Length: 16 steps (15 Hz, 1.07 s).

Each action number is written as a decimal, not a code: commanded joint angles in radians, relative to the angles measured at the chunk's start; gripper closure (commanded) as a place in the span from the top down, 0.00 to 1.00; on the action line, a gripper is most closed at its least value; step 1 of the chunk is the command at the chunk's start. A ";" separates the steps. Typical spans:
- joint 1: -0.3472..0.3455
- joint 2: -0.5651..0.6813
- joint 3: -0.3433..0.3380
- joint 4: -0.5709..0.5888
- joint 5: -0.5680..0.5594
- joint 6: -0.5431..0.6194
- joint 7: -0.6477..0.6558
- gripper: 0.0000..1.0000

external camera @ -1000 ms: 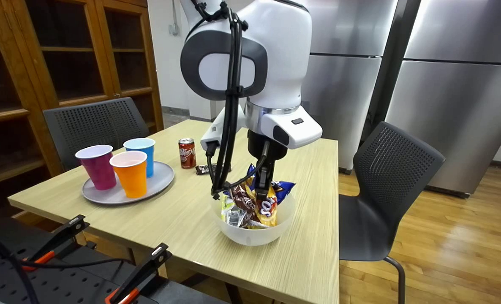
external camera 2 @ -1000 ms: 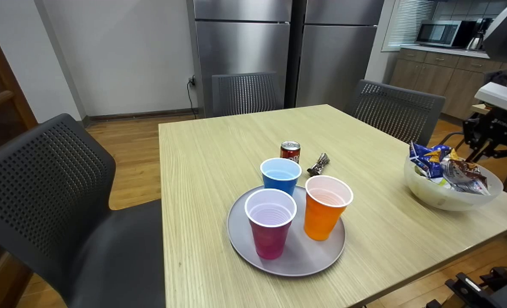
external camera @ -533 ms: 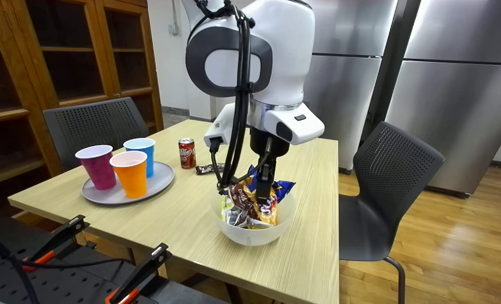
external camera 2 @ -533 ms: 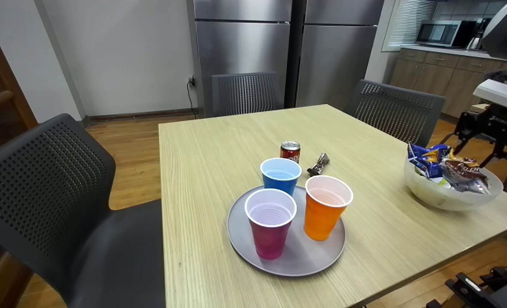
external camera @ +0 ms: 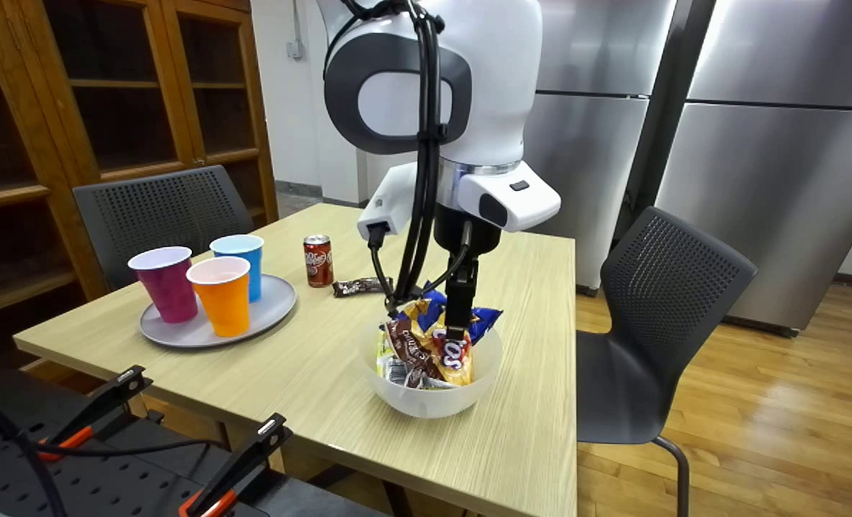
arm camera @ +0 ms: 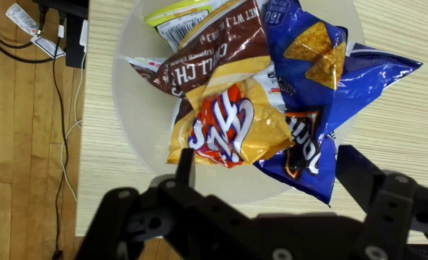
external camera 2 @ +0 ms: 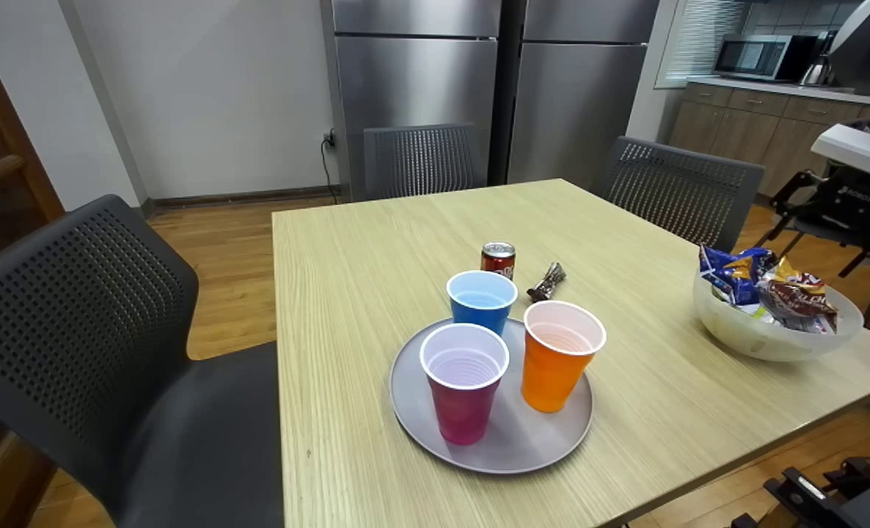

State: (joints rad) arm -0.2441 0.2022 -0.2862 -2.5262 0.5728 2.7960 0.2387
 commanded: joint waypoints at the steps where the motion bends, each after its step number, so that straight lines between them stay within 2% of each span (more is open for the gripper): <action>1: -0.008 -0.045 0.006 0.005 -0.049 -0.031 0.042 1.00; 9: 0.018 -0.069 0.036 0.029 -0.105 -0.030 0.041 1.00; 16: 0.063 -0.069 0.090 0.055 -0.147 -0.050 0.023 1.00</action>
State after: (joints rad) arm -0.1923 0.1557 -0.2214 -2.4834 0.4623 2.7916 0.2394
